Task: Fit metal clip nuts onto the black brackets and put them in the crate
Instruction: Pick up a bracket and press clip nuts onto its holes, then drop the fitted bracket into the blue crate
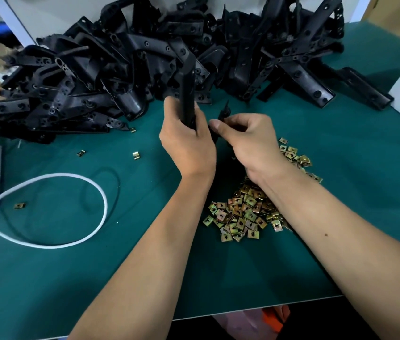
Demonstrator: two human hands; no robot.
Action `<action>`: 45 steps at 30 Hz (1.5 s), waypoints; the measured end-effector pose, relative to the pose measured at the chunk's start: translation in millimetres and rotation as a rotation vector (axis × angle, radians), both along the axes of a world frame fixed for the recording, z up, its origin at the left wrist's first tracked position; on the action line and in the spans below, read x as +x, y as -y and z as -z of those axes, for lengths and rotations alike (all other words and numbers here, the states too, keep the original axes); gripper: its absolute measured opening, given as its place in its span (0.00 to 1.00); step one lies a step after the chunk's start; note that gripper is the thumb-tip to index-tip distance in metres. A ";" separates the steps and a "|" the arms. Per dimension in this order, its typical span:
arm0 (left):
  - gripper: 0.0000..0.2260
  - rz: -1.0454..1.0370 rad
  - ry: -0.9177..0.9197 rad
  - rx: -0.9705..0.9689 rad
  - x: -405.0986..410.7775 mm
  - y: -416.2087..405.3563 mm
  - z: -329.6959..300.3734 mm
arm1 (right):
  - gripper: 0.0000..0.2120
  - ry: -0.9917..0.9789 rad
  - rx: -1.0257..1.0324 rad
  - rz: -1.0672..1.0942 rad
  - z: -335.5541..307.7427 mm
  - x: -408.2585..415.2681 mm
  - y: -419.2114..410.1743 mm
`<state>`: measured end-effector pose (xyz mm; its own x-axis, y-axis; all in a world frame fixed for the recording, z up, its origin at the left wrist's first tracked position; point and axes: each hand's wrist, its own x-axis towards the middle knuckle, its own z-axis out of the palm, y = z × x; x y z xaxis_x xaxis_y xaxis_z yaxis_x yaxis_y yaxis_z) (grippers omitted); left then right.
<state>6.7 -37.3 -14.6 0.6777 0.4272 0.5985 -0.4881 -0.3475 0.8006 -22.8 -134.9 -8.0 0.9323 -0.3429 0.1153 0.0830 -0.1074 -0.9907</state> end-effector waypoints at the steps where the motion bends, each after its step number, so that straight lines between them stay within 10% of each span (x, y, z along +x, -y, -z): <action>1: 0.04 0.011 -0.011 -0.002 0.7 0.3 0.9 | 0.08 0.010 0.008 0.004 0.9 0.7 1.3; 17: 0.12 0.657 -0.140 0.134 -55.2 78.5 -38.3 | 0.11 0.201 -0.166 0.250 -42.4 -32.5 71.4; 26: 0.12 1.166 -0.167 0.353 -167.3 251.1 -61.2 | 0.10 0.279 -0.282 0.810 -38.5 -191.1 247.4; 33: 0.17 1.539 -0.662 0.653 -294.0 347.4 10.2 | 0.12 -0.348 -0.223 1.070 55.6 -356.9 333.0; 39: 0.17 1.737 -1.381 0.462 -337.6 352.4 83.6 | 0.16 -0.889 -0.278 1.041 141.8 -434.0 347.2; 45: 0.25 1.476 -1.265 0.636 -321.3 351.9 107.5 | 0.16 -1.040 -0.260 1.092 154.4 -440.5 360.3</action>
<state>-314.6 -389.1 -122.1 0.3132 -0.7571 -0.5733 0.0129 -0.6003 0.7997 -463.3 -495.2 -162.5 -0.0509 -0.9679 -0.2460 -0.8473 0.1722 -0.5024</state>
